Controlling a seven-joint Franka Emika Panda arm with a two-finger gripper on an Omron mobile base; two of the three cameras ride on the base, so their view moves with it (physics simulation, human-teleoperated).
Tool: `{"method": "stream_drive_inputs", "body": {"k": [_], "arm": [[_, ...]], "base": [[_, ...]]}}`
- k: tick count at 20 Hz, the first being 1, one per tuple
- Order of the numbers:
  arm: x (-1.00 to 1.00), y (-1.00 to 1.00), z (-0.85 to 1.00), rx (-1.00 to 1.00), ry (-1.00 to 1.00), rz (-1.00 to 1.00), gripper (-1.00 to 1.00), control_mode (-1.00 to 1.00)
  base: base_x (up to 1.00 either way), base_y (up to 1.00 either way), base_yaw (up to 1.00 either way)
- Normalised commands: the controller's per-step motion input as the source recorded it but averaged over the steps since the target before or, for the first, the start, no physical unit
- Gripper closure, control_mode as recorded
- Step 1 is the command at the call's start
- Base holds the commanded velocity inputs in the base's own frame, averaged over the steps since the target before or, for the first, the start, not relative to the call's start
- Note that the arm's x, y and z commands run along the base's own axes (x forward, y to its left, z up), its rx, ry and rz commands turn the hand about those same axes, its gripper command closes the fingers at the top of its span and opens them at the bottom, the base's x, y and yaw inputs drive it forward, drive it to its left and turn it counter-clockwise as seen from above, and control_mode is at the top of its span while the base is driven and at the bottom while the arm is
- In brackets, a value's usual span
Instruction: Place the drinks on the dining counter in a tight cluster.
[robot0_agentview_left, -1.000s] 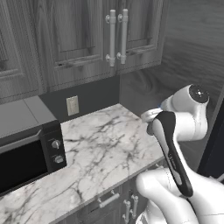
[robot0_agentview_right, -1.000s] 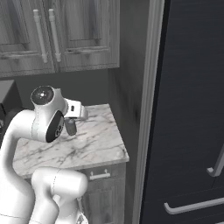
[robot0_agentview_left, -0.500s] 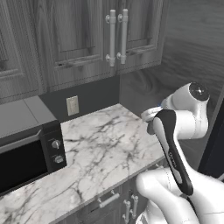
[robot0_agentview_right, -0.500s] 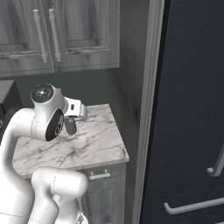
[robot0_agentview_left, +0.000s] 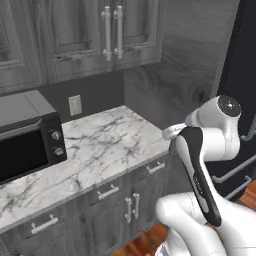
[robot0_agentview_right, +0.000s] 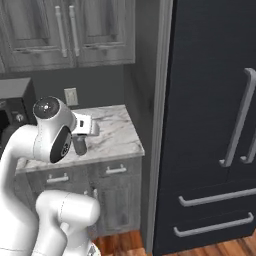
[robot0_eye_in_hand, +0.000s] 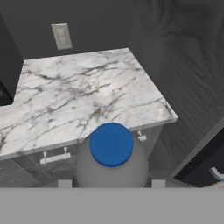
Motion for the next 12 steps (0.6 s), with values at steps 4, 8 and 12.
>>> {"method": "stream_drive_inputs", "body": {"k": [4, 8, 12], "arm": [[0.00, 0.00, 0.00, 0.00, 0.00, 0.00, 1.00, 1.00], [0.00, 0.00, 0.00, 0.00, 0.00, 0.00, 1.00, 1.00], [0.00, 0.00, 0.00, 0.00, 0.00, 0.00, 1.00, 1.00]], "base": [[-0.91, 0.10, 0.29], [-0.34, 0.49, 0.82], [-0.04, 0.42, 0.95]]}}
